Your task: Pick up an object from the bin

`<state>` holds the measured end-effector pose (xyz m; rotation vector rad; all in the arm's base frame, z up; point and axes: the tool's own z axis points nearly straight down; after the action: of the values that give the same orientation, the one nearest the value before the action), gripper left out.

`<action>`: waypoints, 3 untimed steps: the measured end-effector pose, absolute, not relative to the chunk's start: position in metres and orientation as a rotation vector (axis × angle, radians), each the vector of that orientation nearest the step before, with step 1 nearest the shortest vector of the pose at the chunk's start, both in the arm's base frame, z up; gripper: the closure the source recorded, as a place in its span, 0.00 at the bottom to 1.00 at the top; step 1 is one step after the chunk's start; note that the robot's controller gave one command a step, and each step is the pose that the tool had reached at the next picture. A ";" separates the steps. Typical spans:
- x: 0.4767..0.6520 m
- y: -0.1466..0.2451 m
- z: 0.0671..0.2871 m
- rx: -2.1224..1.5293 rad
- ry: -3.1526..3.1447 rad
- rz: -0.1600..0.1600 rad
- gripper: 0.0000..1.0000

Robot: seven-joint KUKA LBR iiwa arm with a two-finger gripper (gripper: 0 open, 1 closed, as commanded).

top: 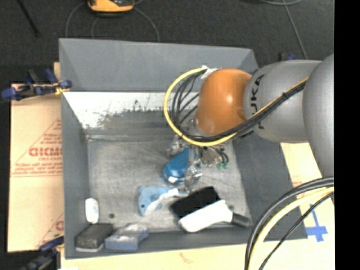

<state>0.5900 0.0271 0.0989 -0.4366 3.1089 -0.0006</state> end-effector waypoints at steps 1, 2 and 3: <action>0.599 0.030 0.088 -0.261 3.131 0.004 0.00; 0.598 0.033 0.079 -0.408 3.112 0.005 1.00; 0.598 0.033 0.079 -0.407 3.112 0.005 1.00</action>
Offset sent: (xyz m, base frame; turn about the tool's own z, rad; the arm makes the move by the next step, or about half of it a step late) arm 0.0040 0.0043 -0.0289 0.0171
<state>0.5982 0.0332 0.0790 -0.4075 3.1115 0.0051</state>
